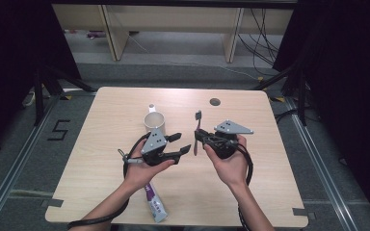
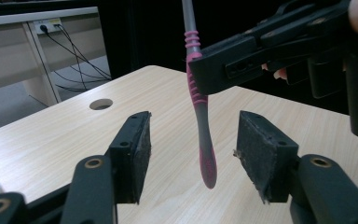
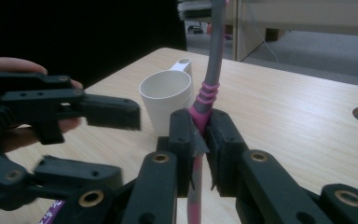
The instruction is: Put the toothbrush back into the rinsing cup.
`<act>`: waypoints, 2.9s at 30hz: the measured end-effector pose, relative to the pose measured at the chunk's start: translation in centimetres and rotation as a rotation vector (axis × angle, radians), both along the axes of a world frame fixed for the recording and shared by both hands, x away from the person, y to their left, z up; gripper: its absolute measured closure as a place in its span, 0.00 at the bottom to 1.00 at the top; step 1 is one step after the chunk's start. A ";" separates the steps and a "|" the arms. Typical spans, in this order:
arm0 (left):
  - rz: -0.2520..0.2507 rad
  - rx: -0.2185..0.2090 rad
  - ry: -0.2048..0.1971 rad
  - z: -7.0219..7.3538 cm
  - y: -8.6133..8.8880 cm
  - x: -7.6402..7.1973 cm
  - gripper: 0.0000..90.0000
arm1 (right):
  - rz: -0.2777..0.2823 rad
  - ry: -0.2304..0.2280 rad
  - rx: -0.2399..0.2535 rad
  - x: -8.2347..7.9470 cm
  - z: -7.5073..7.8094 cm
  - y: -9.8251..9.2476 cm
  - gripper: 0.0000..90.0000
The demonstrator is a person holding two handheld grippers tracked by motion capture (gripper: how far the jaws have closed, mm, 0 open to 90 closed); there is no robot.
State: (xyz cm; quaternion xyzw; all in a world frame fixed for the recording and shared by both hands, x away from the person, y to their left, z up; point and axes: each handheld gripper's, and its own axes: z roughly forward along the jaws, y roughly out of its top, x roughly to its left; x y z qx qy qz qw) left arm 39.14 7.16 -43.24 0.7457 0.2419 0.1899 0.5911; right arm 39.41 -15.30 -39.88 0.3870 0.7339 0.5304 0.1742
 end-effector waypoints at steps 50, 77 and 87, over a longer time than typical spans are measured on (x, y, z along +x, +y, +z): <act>0.042 -0.042 -0.028 -0.3 -0.9 1.3 0.88 | 0.020 -0.033 0.035 -0.5 0.5 1.4 0.75; 0.138 -0.049 -0.088 0.8 2.8 2.2 0.88 | -0.027 -0.171 0.082 -1.8 0.9 -2.5 0.60; 0.168 -0.060 -0.112 1.9 4.1 2.6 0.88 | -0.076 -0.181 0.069 -2.2 0.2 -4.3 0.58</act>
